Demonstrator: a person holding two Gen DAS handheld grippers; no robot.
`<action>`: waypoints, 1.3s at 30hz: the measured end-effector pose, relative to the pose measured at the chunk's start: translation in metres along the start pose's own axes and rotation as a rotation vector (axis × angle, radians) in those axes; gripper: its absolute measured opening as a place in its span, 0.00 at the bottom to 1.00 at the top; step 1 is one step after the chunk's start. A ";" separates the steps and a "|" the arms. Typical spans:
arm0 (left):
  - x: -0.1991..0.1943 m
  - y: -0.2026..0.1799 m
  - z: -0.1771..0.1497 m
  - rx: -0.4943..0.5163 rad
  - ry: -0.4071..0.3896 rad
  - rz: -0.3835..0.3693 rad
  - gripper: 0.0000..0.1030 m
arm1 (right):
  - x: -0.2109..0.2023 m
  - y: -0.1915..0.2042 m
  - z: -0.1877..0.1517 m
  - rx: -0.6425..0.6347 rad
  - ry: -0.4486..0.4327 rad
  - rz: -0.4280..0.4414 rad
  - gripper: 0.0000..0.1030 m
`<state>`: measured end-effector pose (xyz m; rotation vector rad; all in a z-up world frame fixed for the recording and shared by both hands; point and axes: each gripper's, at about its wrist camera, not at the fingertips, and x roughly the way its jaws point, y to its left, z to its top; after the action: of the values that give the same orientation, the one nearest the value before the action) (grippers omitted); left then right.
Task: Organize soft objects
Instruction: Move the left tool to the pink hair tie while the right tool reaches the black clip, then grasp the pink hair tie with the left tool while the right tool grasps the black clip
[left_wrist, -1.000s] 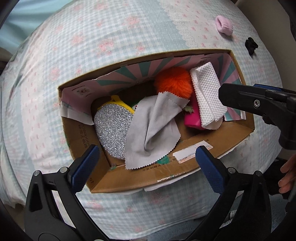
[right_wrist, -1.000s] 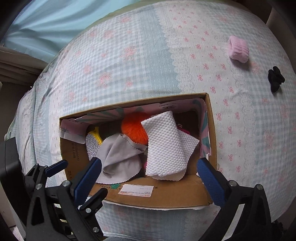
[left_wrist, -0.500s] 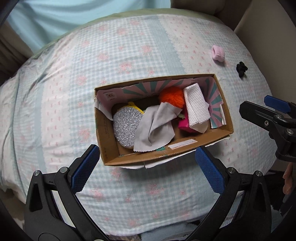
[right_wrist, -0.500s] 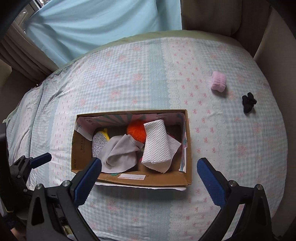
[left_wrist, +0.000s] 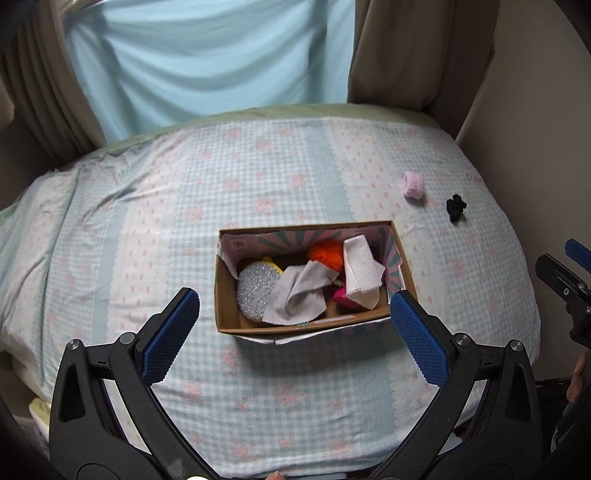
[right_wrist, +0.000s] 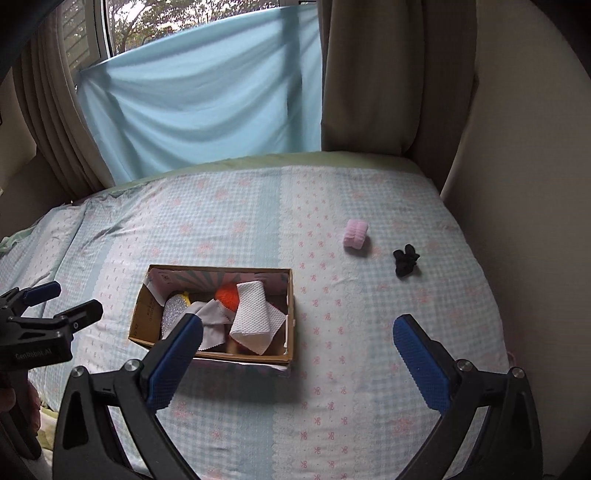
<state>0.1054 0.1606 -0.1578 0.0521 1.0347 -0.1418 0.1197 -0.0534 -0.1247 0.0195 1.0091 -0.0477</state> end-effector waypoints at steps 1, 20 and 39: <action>-0.005 -0.005 0.002 0.009 -0.020 0.007 1.00 | -0.007 -0.008 0.000 0.014 -0.021 -0.003 1.00; 0.051 -0.194 0.100 0.135 -0.127 -0.064 1.00 | 0.022 -0.178 0.041 0.110 -0.122 -0.076 1.00; 0.341 -0.319 0.143 0.179 0.035 -0.044 0.95 | 0.257 -0.251 0.021 -0.022 -0.033 -0.011 0.93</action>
<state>0.3531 -0.2020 -0.3701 0.1943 1.0561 -0.2742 0.2617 -0.3131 -0.3295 -0.0070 0.9769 -0.0466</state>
